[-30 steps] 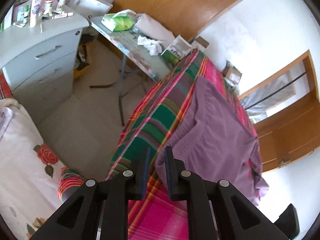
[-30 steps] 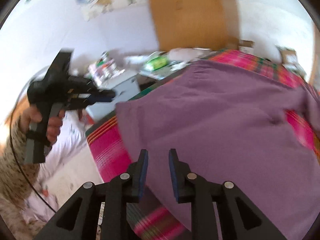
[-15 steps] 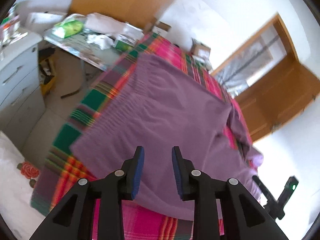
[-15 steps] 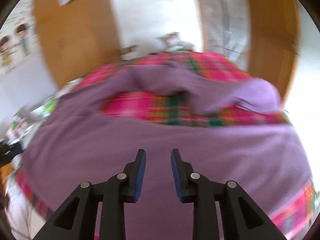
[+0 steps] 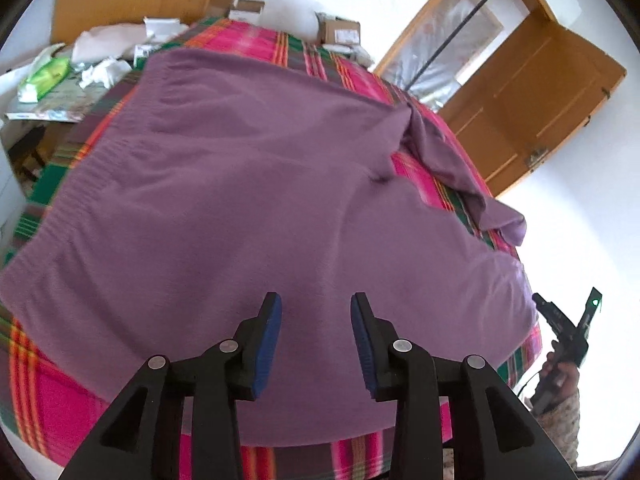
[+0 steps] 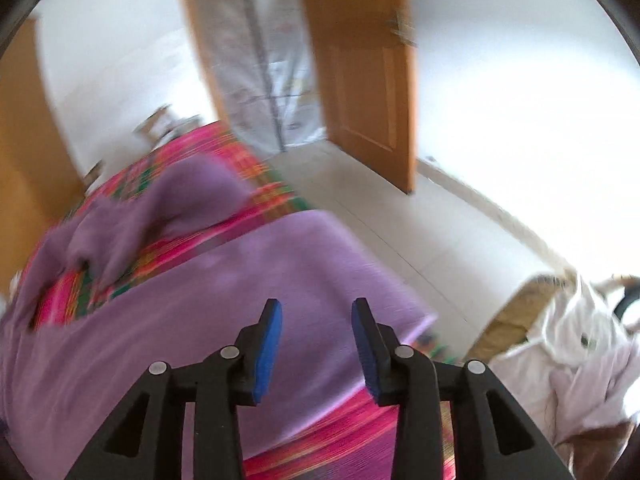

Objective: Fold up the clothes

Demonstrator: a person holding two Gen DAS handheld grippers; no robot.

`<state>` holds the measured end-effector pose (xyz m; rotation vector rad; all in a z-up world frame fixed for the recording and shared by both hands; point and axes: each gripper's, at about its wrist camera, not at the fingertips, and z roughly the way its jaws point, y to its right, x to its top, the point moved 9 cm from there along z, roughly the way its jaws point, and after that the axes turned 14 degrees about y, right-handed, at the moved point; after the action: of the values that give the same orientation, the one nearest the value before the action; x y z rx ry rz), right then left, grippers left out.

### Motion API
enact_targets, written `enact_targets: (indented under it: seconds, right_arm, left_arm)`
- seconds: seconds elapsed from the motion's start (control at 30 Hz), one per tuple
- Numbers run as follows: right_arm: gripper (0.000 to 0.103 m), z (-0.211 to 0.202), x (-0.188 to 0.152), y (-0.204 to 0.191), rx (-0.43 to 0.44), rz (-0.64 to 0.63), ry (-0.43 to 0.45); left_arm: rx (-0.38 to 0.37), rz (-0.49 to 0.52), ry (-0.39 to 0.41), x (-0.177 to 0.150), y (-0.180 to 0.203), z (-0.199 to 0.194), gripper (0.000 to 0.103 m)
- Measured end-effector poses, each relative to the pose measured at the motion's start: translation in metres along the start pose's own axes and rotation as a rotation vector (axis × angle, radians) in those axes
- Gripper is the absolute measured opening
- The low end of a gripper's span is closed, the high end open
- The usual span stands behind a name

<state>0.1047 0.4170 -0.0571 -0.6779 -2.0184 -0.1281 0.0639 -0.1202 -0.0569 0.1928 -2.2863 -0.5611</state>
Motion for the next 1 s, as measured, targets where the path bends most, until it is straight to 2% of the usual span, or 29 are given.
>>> enact_targets:
  seconds: [0.07,0.17,0.27,0.3,0.37,0.4,0.43,0.47,0.53,0.57,0.7,0.9,1.0]
  right_arm:
    - [0.039,0.007,0.006,0.015,0.016,0.059,0.0]
    - [0.041,0.015,0.014,0.035,-0.038,0.061,-0.019]
    - [0.041,0.021,0.011,0.045,0.02,0.154,-0.052]
    - [0.041,0.024,0.007,0.044,0.065,0.184,-0.072]
    - [0.041,0.026,0.004,0.046,0.081,0.196,-0.075]
    - [0.038,0.026,0.003,0.047,0.084,0.19,-0.063]
    - [0.03,0.025,0.003,0.048,0.077,0.186,-0.055]
    - [0.028,0.024,0.003,0.05,0.07,0.181,-0.047]
    - [0.012,0.022,0.005,0.052,0.07,0.183,-0.03]
    - [0.006,0.02,0.006,0.053,0.07,0.183,-0.021]
    - [0.004,0.012,0.007,0.045,0.053,0.101,0.003]
    - [0.003,-0.016,0.019,0.058,0.028,0.135,0.055]
    - [0.003,-0.018,0.012,0.062,0.011,0.115,0.025]
  left_arm:
    - [0.003,0.006,-0.017,-0.004,0.003,0.004,0.037]
    - [0.008,0.016,-0.037,-0.008,0.007,0.009,0.037]
    - [0.006,0.009,-0.041,-0.009,0.009,0.013,0.037]
    - [0.006,0.006,-0.043,-0.009,0.01,0.014,0.037]
    - [0.01,0.001,-0.044,-0.009,0.01,0.014,0.037]
    - [0.012,-0.002,-0.044,-0.009,0.01,0.015,0.037]
    - [0.013,-0.004,-0.045,-0.009,0.01,0.015,0.037]
    - [0.015,-0.007,-0.045,-0.009,0.01,0.016,0.037]
    - [0.019,-0.012,-0.046,-0.009,0.01,0.017,0.037]
    - [0.021,-0.015,-0.047,-0.009,0.01,0.017,0.037]
    - [0.028,-0.025,-0.049,-0.009,0.01,0.019,0.037]
    - [0.036,-0.01,-0.055,-0.01,0.01,0.018,0.037]
    - [0.028,-0.017,-0.056,-0.01,0.007,0.017,0.037]
